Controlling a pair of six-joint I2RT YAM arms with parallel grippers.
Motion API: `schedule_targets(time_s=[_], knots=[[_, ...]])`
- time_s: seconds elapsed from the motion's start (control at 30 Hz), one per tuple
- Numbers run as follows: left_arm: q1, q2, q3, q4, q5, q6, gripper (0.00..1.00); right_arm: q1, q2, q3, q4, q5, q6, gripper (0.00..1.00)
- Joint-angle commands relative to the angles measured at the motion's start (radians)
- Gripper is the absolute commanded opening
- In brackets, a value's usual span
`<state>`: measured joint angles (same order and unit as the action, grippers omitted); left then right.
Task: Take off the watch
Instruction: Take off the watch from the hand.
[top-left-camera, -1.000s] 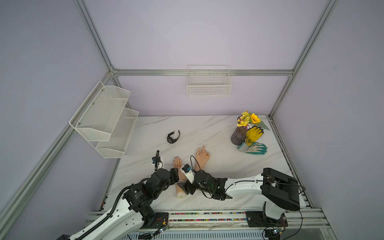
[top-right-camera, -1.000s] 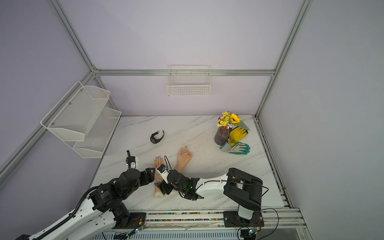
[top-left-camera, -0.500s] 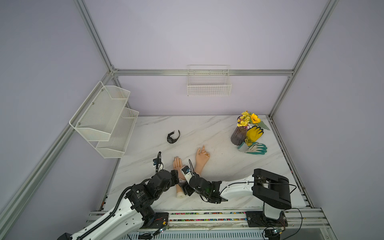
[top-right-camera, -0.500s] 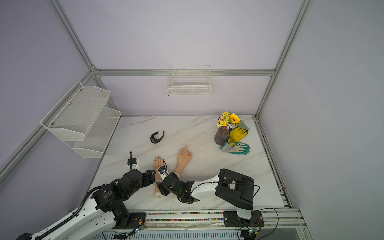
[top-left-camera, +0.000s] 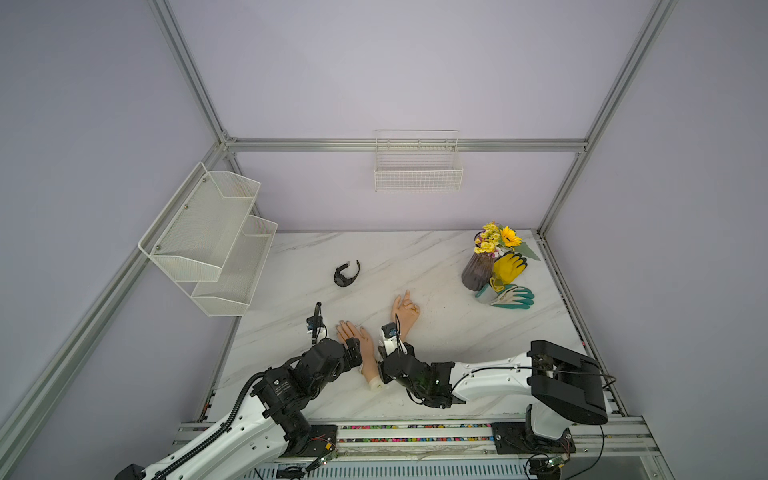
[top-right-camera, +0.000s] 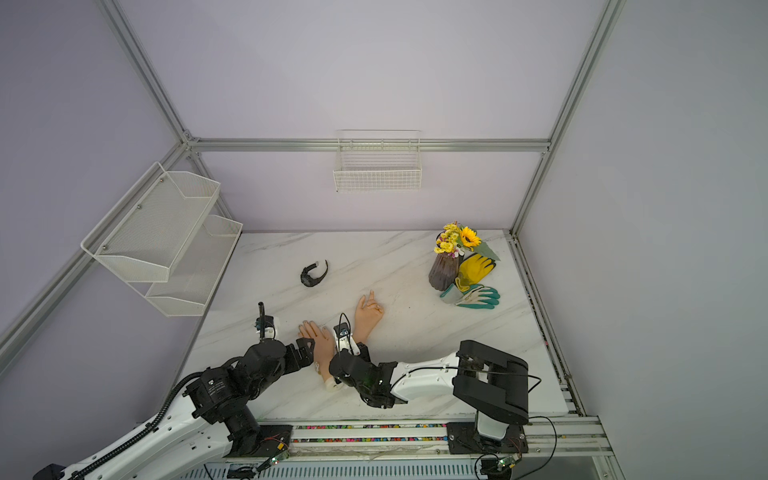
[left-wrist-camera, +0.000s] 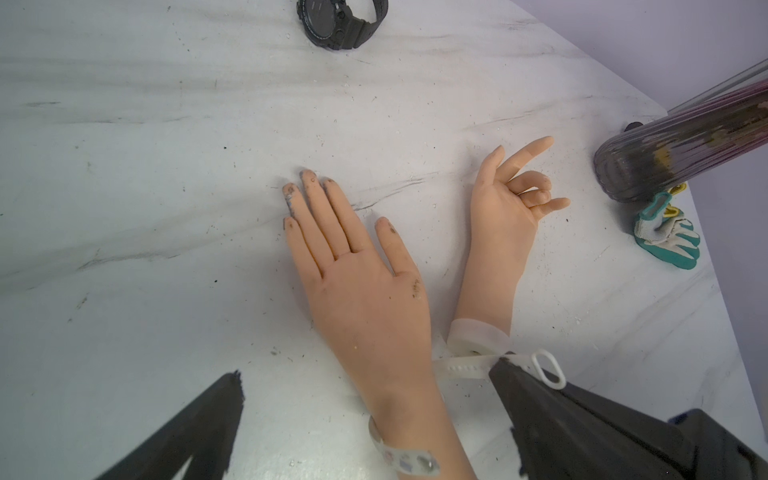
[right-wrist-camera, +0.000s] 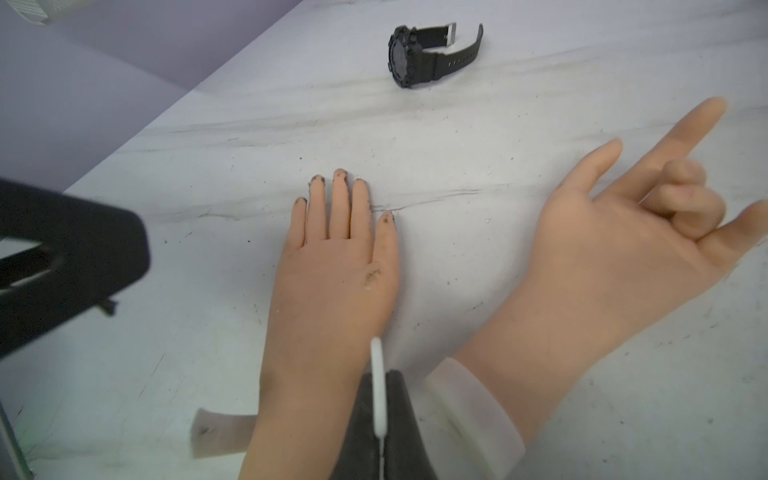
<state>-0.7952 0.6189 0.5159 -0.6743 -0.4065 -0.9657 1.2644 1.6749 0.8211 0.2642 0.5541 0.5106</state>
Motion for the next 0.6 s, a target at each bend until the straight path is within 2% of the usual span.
schedule_targets(time_s=[0.0,0.27,0.57], knots=[[-0.003,0.004,-0.021,0.043,0.005,-0.022,1.0,0.007,-0.039,0.017,-0.045,0.102,0.046,0.0],[-0.004,0.003,-0.06,0.059,0.01,-0.066,1.0,0.006,-0.041,0.112,-0.239,0.32,0.19,0.0],[-0.004,0.007,-0.097,0.082,0.008,-0.08,1.0,-0.013,-0.111,0.171,-0.284,0.488,0.222,0.0]])
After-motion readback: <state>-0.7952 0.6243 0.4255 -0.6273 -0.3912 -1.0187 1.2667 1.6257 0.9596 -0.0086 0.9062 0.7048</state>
